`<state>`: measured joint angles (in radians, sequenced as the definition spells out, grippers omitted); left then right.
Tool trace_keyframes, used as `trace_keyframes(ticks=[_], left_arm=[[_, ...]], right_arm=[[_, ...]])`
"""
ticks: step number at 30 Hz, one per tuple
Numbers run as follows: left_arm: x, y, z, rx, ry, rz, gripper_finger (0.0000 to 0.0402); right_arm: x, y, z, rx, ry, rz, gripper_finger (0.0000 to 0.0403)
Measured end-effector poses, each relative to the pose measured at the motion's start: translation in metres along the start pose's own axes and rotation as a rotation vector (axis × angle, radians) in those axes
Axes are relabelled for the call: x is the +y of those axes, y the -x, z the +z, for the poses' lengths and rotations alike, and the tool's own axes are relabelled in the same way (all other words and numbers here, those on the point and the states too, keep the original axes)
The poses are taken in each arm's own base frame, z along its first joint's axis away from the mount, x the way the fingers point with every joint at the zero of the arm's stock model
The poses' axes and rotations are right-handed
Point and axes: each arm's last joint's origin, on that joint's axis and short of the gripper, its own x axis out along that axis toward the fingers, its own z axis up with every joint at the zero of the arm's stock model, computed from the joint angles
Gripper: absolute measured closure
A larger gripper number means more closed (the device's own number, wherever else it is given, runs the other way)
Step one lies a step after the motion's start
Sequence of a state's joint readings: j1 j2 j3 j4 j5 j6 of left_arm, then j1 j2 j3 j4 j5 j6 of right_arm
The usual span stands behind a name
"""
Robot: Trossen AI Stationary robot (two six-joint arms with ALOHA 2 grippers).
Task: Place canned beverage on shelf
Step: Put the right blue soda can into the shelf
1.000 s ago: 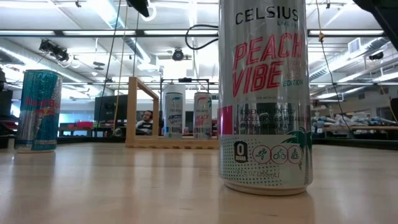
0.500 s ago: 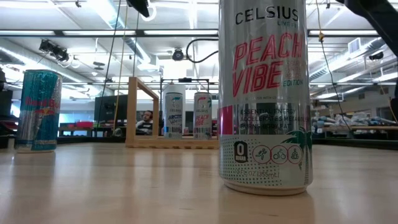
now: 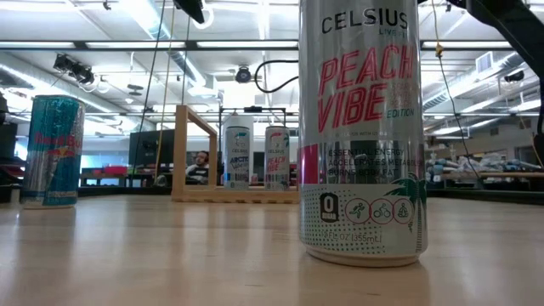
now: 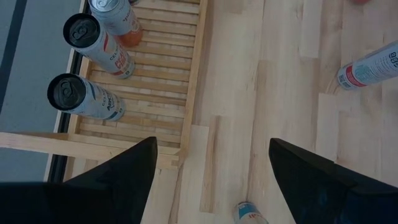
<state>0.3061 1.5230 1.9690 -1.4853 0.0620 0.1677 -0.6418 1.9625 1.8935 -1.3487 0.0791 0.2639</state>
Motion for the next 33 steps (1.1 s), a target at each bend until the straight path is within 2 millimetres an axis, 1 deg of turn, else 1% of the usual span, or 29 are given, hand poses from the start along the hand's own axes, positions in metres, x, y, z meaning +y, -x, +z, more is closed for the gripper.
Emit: trace_keyframes(ticks=[11, 18, 21, 33], left_arm=[[0.0, 0.0, 0.0, 0.0, 0.0, 0.0, 0.009], [0.0, 0.0, 0.0, 0.0, 0.0, 0.0, 0.009], [0.0, 0.0, 0.0, 0.0, 0.0, 0.0, 0.009], [0.0, 0.0, 0.0, 0.0, 0.0, 0.0, 0.009]], right_arm=[[0.004, -0.001, -0.001, 0.001, -0.041, 0.003, 0.0153], [0.005, -0.017, -0.007, 0.046, -0.063, -0.02, 0.0153], [0.004, -0.021, -0.007, 0.039, -0.062, -0.058, 0.0153], [0.003, -0.022, -0.004, 0.012, -0.093, -0.035, 0.0153]])
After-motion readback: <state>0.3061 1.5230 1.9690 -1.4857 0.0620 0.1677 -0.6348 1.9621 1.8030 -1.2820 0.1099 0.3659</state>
